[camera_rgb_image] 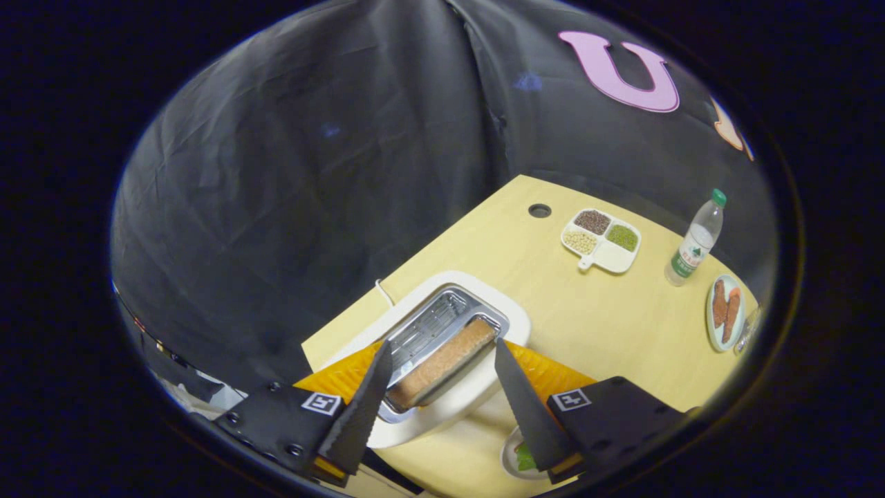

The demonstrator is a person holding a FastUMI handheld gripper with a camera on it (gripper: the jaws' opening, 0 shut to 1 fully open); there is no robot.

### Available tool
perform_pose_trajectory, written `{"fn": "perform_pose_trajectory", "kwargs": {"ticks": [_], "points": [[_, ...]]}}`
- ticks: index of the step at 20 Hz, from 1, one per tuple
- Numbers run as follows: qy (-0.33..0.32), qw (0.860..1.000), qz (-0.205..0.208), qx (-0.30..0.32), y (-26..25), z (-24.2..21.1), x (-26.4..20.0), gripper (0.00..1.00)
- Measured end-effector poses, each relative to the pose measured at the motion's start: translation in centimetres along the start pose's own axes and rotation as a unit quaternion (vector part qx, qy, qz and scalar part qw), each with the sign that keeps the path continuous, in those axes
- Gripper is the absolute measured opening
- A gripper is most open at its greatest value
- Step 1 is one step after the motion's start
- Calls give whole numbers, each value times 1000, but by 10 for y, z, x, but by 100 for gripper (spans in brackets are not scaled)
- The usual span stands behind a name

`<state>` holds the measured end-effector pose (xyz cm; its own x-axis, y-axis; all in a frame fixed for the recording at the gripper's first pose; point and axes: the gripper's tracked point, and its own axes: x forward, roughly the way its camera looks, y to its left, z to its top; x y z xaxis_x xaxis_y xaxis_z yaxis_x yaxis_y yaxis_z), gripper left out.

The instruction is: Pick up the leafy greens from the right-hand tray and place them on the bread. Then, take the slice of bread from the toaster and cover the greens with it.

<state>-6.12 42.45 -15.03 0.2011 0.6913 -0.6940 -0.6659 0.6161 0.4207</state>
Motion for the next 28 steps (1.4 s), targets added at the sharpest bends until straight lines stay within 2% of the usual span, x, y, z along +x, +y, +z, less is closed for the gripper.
{"fn": "perform_pose_trajectory", "kwargs": {"ticks": [7,11,16,20,28], "points": [[24,1000,13,8,9,-8,0,43],[30,999,19,24,14,-12,-4,12],[7,1000,17,19,13,-5,-16,8],[-15,999,22,40,5,5,-36,4],[-50,996,23,72,-19,12,-70,4]]}}
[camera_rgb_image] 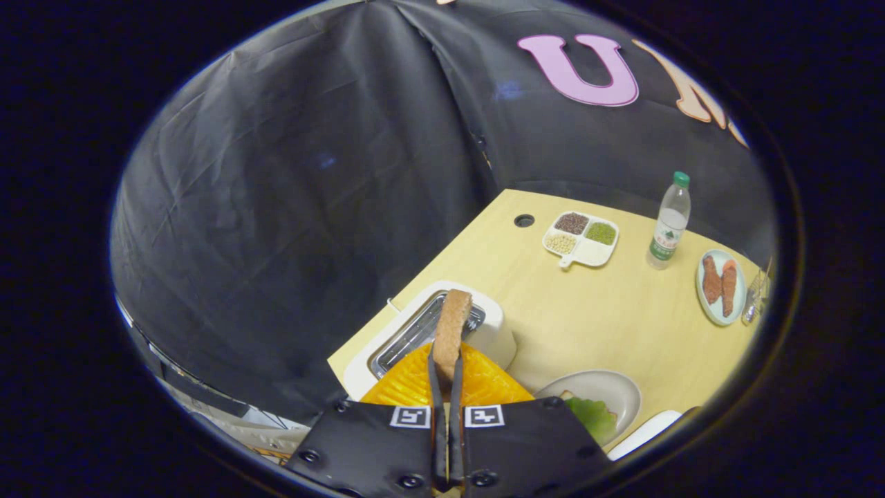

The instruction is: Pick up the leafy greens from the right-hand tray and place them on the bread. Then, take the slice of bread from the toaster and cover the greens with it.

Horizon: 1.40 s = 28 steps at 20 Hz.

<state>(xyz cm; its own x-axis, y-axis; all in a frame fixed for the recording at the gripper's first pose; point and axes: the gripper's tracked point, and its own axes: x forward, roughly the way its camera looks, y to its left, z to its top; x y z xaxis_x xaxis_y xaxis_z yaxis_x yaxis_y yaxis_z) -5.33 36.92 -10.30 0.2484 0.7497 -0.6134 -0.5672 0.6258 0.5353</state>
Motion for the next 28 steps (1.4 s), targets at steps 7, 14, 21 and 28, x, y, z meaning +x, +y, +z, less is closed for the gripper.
{"fn": "perform_pose_trajectory", "kwargs": {"ticks": [7,14,21,28], "points": [[-30,999,13,30,-15,7,-23,4],[-28,998,-13,52,-62,-21,-48,4],[-21,995,-22,90,-107,-58,-65,4],[-8,990,1,138,-133,-97,-56,4]]}}
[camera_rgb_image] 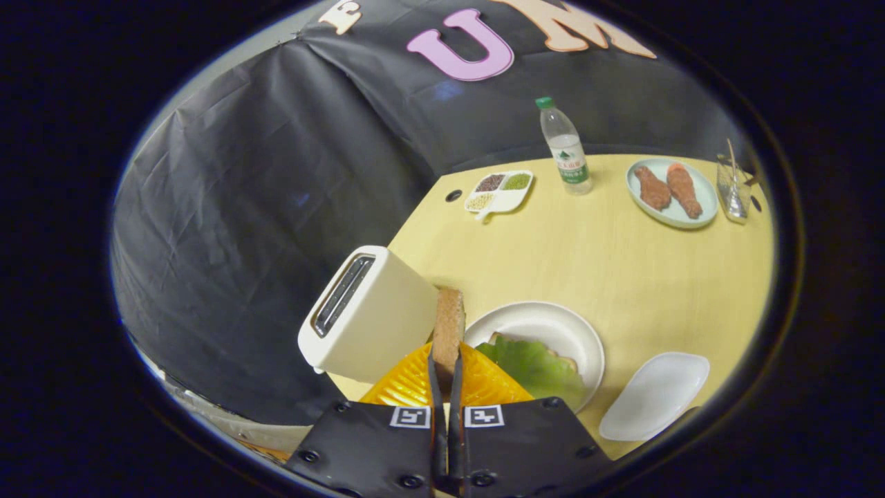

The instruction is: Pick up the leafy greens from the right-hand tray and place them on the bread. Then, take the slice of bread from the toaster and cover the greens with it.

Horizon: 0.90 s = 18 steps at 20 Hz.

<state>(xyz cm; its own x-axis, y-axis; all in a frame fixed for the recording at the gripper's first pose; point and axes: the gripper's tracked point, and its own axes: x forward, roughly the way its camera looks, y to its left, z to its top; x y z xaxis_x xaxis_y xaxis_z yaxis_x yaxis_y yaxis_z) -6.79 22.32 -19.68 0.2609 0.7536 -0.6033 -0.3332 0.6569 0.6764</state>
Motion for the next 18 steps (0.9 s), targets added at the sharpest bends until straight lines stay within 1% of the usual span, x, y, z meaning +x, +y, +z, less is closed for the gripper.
{"fn": "perform_pose_trajectory", "kwargs": {"ticks": [3,6,9,13,16,18], "points": [[11,1000,4,26,-13,-14,6,4],[18,999,-3,43,-32,-23,9,4],[25,998,-25,44,-58,-31,11,5],[32,998,-41,47,-74,-46,12,8],[31,997,-63,37,-88,-55,15,29],[24,996,-81,33,-99,-51,10,44]]}}
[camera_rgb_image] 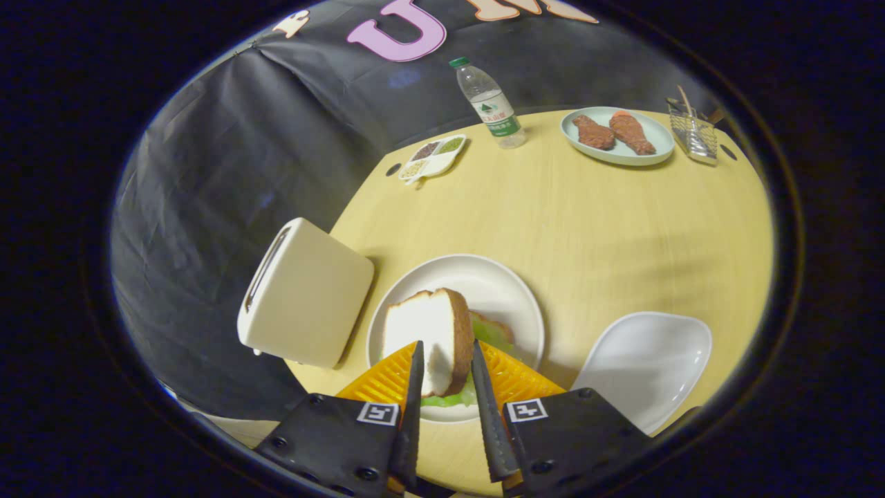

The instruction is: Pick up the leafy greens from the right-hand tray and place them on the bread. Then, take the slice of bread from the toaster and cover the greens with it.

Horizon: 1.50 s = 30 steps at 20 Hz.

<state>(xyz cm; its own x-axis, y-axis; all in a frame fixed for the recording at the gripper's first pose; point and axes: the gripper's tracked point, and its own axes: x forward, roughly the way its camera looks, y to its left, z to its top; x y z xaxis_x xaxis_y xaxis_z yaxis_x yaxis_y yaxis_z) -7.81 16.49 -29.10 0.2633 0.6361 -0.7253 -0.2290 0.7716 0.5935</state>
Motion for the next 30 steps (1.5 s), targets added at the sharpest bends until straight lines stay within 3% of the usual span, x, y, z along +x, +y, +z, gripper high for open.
{"fn": "perform_pose_trajectory", "kwargs": {"ticks": [8,14,21,24,30], "points": [[-71,997,-10,5,-9,24,-28,100],[-175,981,-52,-70,-13,60,-87,100],[-301,939,-122,-113,-11,108,-190,100],[-351,916,-155,-122,-15,123,-228,100],[-454,848,-231,-148,-17,147,-294,100]]}}
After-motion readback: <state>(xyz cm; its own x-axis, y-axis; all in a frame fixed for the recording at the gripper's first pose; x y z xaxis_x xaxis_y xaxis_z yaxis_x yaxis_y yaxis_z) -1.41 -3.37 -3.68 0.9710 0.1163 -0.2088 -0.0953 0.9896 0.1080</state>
